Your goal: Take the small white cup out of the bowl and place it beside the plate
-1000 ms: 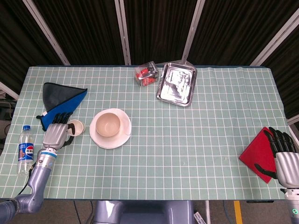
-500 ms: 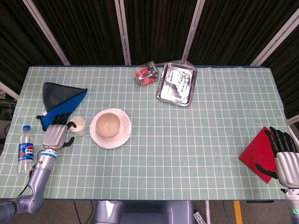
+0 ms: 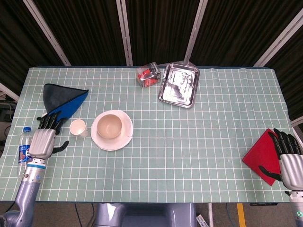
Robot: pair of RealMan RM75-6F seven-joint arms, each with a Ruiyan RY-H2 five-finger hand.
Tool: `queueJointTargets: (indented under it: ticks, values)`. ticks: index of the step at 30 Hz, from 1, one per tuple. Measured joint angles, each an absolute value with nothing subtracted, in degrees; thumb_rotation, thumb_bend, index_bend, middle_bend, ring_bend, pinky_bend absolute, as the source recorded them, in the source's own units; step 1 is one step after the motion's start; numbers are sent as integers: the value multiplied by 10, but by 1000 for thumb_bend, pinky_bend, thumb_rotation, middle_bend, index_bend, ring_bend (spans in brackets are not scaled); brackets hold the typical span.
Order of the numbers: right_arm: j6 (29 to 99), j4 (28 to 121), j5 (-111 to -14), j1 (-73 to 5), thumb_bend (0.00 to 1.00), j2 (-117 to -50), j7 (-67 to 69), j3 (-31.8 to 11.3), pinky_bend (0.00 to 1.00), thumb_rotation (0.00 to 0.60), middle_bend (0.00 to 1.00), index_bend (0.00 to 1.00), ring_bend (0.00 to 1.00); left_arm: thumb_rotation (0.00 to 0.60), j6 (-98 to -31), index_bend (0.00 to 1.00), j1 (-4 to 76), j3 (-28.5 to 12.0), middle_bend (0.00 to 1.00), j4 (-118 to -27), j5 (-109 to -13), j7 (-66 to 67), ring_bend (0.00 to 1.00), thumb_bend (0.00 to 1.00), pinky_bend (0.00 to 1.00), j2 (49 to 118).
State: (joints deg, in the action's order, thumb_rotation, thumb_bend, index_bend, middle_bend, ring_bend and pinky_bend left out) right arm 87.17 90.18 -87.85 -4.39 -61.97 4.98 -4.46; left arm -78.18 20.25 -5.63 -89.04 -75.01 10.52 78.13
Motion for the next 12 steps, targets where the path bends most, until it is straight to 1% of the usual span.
queueJointTargets:
  ticks: [4,10,12]
  values:
    - [867,899,-880,-46,35,-620,47,-43,0,600,0,36,0,600,-843,10,169,-43,0,-896,-781,105,0,200,0,769]
    - [858,896,-884,-50,33,-624,34,-39,0,600,0,36,0,600,-932,0,102,-18,0,-896,-809,112,0,164,0,755]
    - [857,894,-886,-51,33,-627,28,-37,0,600,0,36,0,600,-949,0,84,-12,0,-898,-813,112,0,163,0,747]
